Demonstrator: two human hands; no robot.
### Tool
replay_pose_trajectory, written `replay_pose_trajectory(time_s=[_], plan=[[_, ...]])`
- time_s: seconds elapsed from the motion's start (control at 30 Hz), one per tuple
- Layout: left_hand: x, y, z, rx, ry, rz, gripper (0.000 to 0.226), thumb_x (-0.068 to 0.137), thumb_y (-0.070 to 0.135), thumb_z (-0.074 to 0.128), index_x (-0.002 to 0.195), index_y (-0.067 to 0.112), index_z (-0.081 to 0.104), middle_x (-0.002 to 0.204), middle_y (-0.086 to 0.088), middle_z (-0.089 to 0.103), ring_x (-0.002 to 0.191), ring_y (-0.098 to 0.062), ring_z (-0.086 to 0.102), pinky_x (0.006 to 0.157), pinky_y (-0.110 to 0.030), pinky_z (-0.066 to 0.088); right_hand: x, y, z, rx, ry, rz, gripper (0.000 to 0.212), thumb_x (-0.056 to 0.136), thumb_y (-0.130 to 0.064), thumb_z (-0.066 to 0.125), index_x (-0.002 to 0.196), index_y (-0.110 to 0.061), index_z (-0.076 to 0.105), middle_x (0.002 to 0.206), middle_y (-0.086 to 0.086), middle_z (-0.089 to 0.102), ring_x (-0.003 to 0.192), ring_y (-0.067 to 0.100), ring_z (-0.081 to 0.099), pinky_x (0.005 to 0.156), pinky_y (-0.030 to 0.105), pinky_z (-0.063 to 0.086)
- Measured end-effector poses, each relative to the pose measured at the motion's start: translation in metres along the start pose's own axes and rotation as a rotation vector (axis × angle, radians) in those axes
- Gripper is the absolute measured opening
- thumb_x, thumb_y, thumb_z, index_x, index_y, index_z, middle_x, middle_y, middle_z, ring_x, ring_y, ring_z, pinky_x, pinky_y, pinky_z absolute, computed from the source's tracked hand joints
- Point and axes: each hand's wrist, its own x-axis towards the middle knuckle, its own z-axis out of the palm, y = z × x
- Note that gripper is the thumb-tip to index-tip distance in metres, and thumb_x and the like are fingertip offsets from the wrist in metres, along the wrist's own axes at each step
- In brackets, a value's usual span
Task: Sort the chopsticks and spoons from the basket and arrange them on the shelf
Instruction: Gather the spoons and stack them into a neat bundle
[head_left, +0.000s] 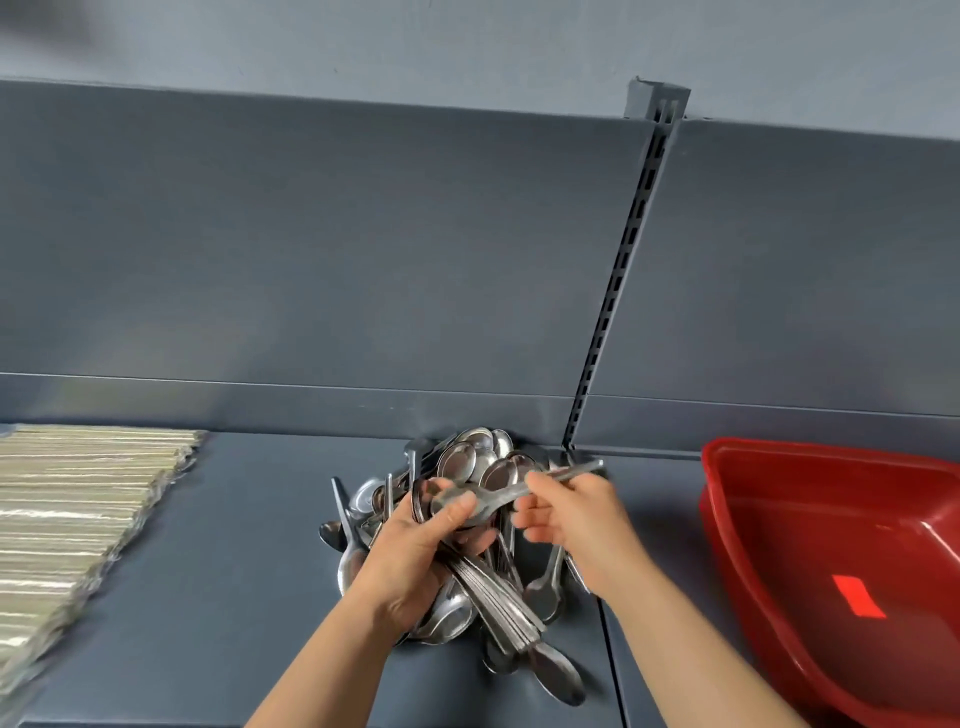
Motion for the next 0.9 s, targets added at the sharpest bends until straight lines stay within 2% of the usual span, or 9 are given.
replay_pose_trajectory(time_s=[0.1,0.23,0.37,0.53,0.6,0.67,0.77,0.83,0.9], plan=[[-0.003,-0.002,0.002,-0.095,0.072,0.078,0.017,0.088,-0.001,0.057,0.102,0.009,0.054,0.109,-0.024,0.068,0.096,-0.034,0.068,0.068,-0.037,0.059,-0.010,0.010,-0.001,0.042,-0.092,0.062,0.011,0.090,-0.010,0.064,0.086,-0.001,0.066,0.067,0.012,0.070,0.055,0.019,0.067,0.048,0.024,0.053],[-0.009,0.003,-0.009,-0.035,0.140,0.135,0.019,0.095,-0.006,0.045,0.095,0.009,0.056,0.095,-0.021,0.070,0.089,-0.032,0.070,0.065,-0.040,0.058,-0.015,0.014,-0.016,-0.001,-0.066,-0.033,0.006,0.087,-0.004,0.067,0.082,-0.007,0.069,0.069,0.008,0.067,0.055,0.014,0.059,0.051,0.024,0.050],[-0.015,0.006,-0.005,-0.111,0.111,0.203,0.013,0.098,0.014,0.052,0.085,0.013,0.052,0.073,-0.010,0.057,0.070,-0.025,0.065,0.067,-0.041,0.058,-0.027,0.023,-0.016,-0.305,-0.244,-0.111,0.007,0.084,-0.007,0.068,0.080,-0.010,0.073,0.068,0.003,0.069,0.058,0.010,0.060,0.057,0.022,0.051],[-0.017,0.008,0.001,-0.133,0.138,0.267,0.032,0.088,0.037,0.063,0.077,0.013,0.044,0.062,-0.003,0.042,0.054,-0.014,0.047,0.074,-0.039,0.058,-0.039,0.029,-0.001,-0.483,-0.374,-0.250,0.009,0.085,-0.025,0.069,0.090,-0.028,0.076,0.091,-0.006,0.076,0.084,0.005,0.069,0.079,0.022,0.054],[-0.021,0.009,0.004,-0.114,0.135,0.292,0.035,0.083,0.040,0.065,0.075,0.014,0.043,0.062,-0.002,0.040,0.054,-0.013,0.046,0.077,-0.038,0.057,-0.043,0.032,0.005,-0.424,-0.443,-0.218,0.021,0.087,-0.022,0.067,0.105,-0.032,0.072,0.094,-0.006,0.076,0.083,0.008,0.068,0.075,0.023,0.054],[-0.022,0.008,0.004,-0.144,0.133,0.298,0.035,0.086,0.041,0.063,0.074,0.013,0.045,0.062,-0.002,0.042,0.054,-0.013,0.048,0.079,-0.039,0.057,-0.045,0.034,0.010,-0.401,-0.447,-0.189,0.029,0.088,-0.021,0.063,0.114,-0.033,0.067,0.084,-0.004,0.076,0.077,0.012,0.069,0.064,0.022,0.053],[-0.026,0.007,-0.002,-0.103,0.139,0.306,0.033,0.091,0.045,0.057,0.084,0.013,0.051,0.069,-0.004,0.051,0.059,-0.016,0.055,0.081,-0.041,0.055,-0.046,0.036,0.014,-0.332,-0.408,-0.170,0.027,0.085,-0.025,0.058,0.099,-0.044,0.072,0.073,-0.001,0.071,0.057,0.008,0.055,0.055,0.022,0.041],[-0.028,0.008,-0.011,0.167,0.195,0.394,0.026,0.094,0.044,0.052,0.105,0.020,0.053,0.084,-0.006,0.059,0.066,-0.016,0.062,0.074,-0.036,0.054,-0.046,0.038,0.017,-0.329,-0.398,-0.183,0.030,0.086,-0.026,0.055,0.094,-0.050,0.072,0.078,-0.004,0.071,0.051,0.006,0.040,0.052,0.022,0.034],[-0.027,0.010,-0.020,0.274,0.199,0.458,0.016,0.098,0.038,0.048,0.111,0.030,0.052,0.091,-0.007,0.058,0.067,-0.016,0.061,0.065,-0.031,0.054,-0.048,0.042,0.024,-0.374,-0.396,-0.197,0.031,0.091,-0.025,0.052,0.097,-0.050,0.070,0.078,-0.008,0.070,0.051,0.003,0.039,0.050,0.018,0.034]])
